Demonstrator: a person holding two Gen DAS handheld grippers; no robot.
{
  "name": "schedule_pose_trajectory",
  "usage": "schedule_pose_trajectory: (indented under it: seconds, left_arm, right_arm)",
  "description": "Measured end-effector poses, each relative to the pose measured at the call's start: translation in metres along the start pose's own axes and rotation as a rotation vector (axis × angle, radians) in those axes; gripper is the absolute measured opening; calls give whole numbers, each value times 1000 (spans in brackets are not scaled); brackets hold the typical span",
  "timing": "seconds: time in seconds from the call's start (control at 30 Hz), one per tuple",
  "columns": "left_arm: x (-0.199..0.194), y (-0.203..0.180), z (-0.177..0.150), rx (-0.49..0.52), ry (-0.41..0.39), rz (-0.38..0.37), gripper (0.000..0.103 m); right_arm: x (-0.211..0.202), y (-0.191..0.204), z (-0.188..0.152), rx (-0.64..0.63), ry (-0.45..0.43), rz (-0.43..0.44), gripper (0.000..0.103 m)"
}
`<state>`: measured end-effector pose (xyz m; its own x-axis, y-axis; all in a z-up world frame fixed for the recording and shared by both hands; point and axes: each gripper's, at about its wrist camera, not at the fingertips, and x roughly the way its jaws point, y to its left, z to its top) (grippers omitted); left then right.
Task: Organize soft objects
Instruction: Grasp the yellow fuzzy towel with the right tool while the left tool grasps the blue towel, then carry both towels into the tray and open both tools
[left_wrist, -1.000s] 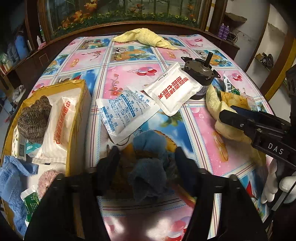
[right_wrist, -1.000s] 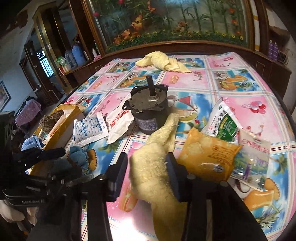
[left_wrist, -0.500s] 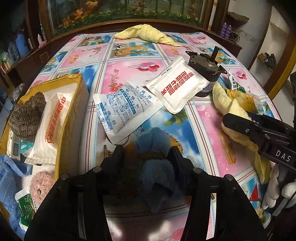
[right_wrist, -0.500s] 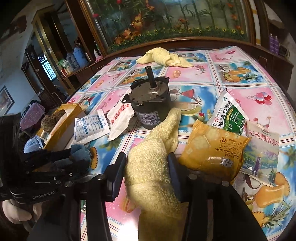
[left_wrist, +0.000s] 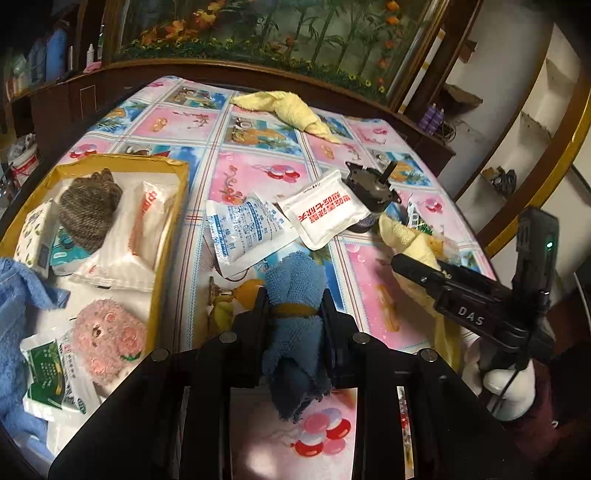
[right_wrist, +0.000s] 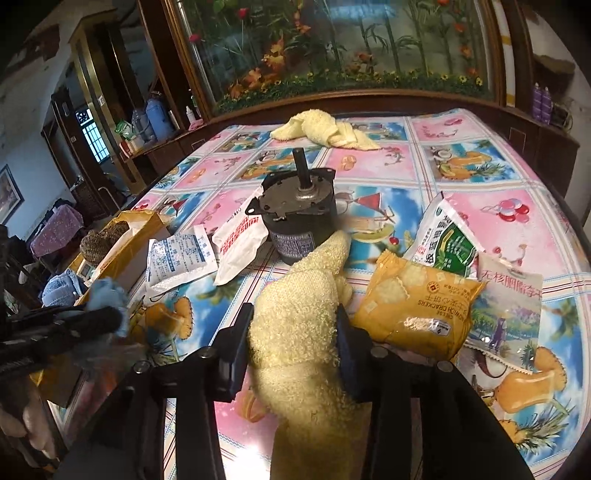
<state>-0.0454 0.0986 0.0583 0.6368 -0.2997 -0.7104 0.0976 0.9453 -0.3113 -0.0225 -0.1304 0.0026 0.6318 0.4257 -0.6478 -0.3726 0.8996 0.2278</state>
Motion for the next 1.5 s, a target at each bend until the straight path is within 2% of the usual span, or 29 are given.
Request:
schedule_pose_trajectory:
  seconds: [0.1, 0.23, 0.3, 0.47, 0.63, 0.87, 0.9, 0.93, 0.97, 1.1, 1.23, 1.33, 1.4, 1.5]
  left_arm:
    - [-36, 10, -4, -34, -58, -27, 24]
    - [-72, 36, -8, -76, -117, 3, 24]
    - [-79, 55, -12, -128, -128, -17, 24]
    - [-81, 94, -30, -301, -113, -213, 24]
    - [-81, 77, -34, -281, -98, -331, 25]
    - [-76, 68, -32, -307, -84, -456, 25]
    - [-75, 68, -32, -314, -83, -461, 30]
    - [-75, 69, -32, -322, -82, -465, 40]
    - [-73, 69, -32, -330, -80, -460, 44]
    - [-64, 65, -34, -314, -62, -446, 45]
    - [-58, 54, -36, -237, -35, -269, 45]
    - [-53, 39, -37, -127, -31, -151, 45]
    - [-43, 22, -37, -19, -3, -79, 45]
    - [-19, 0, -38, 142, 66, -37, 52]
  right_arm:
    - [-4, 3, 1, -9, -19, 1, 41]
    - [-27, 7, 6, 32, -50, 55, 41]
    - [-42, 15, 9, 44, -60, 97, 41]
    - [-57, 53, 14, 26, -26, 211, 41]
    - [-54, 87, 5, 7, -5, 283, 41]
    - [-40, 90, -11, 50, 49, 298, 41]
    - [-39, 91, -13, 52, 53, 300, 41]
    - [-37, 90, -14, 54, 57, 301, 41]
    - [-36, 90, -16, 57, 62, 305, 41]
    - [-33, 95, -26, 45, 80, 308, 41]
    - [-32, 93, -31, 42, 87, 304, 41]
    - [-33, 88, -34, 42, 82, 293, 41]
    - [-33, 82, -35, 55, 81, 291, 41]
    - [-36, 72, -35, 75, 74, 291, 41]
